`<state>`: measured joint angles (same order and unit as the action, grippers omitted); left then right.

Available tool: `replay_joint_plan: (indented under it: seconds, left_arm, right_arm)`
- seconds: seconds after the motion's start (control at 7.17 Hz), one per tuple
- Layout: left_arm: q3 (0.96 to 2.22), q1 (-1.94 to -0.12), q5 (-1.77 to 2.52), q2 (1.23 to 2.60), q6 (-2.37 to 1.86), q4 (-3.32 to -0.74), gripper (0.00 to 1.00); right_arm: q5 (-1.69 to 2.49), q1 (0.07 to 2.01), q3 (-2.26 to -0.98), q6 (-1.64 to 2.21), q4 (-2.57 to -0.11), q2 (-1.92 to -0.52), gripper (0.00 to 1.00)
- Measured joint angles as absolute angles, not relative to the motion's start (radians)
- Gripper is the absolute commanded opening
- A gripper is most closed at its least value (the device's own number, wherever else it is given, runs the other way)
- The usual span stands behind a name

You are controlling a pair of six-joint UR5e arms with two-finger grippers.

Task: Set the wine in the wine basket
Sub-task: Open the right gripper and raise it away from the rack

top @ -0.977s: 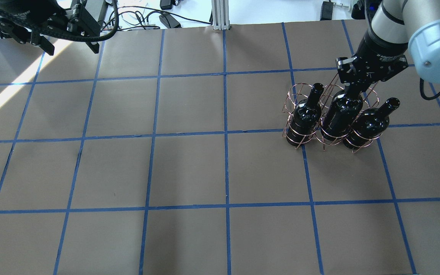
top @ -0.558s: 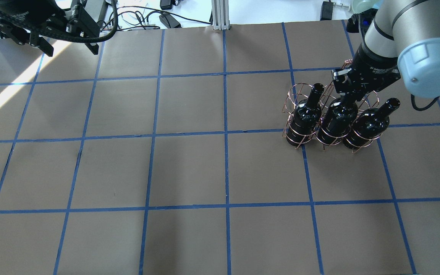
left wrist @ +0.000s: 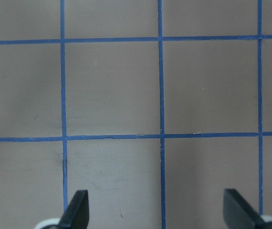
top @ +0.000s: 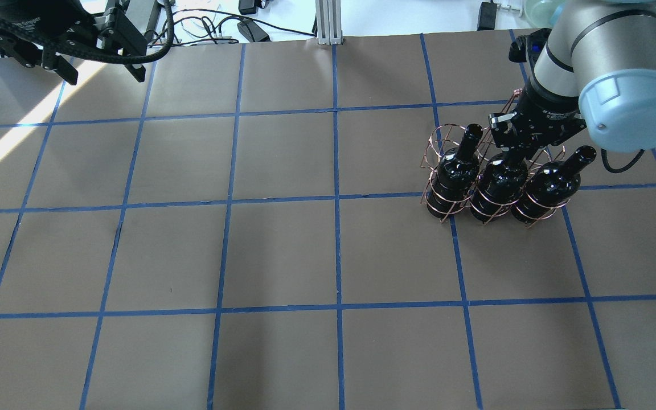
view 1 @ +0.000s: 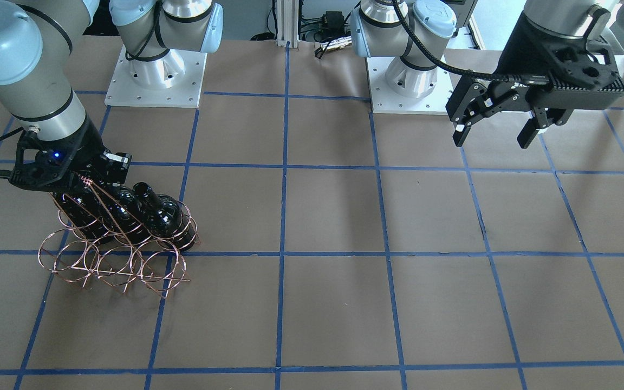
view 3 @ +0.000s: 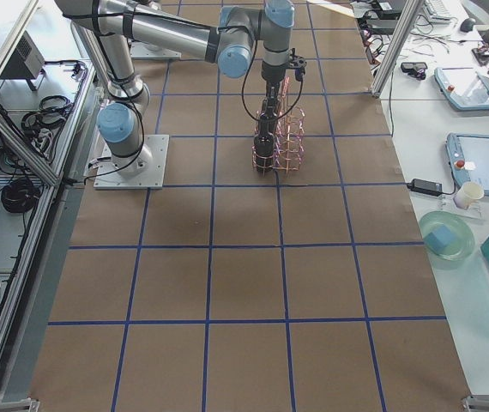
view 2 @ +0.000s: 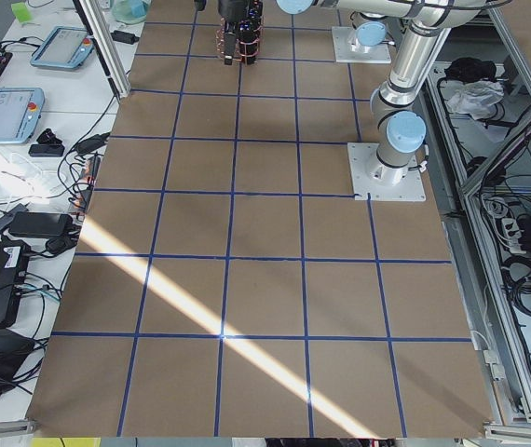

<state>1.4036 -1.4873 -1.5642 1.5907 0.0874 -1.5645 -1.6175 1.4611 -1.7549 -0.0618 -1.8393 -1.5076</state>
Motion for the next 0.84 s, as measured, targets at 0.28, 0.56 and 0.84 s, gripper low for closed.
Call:
replay_joint_plan:
  seconds: [0.28,0.56,0.84]
  left_arm:
    - [1.404,-1.487,-1.565,1.587,0.087,-1.566,1.0]
    - [1.404,-1.486,-1.565,1.586,0.087,-1.566,1.0]
    - [1.404,-1.486,-1.565,1.586,0.087,-1.566,1.0]
  right_arm:
    - [-1.62,1.464,-1.682,-0.061,-1.83,-1.516,1.0]
    - [-1.598,1.47,-1.548,-0.049,-1.674,-1.536,1.0]
    - [-1.562,1.51,-1.472,0.021,-1.547,-1.579,1.0]
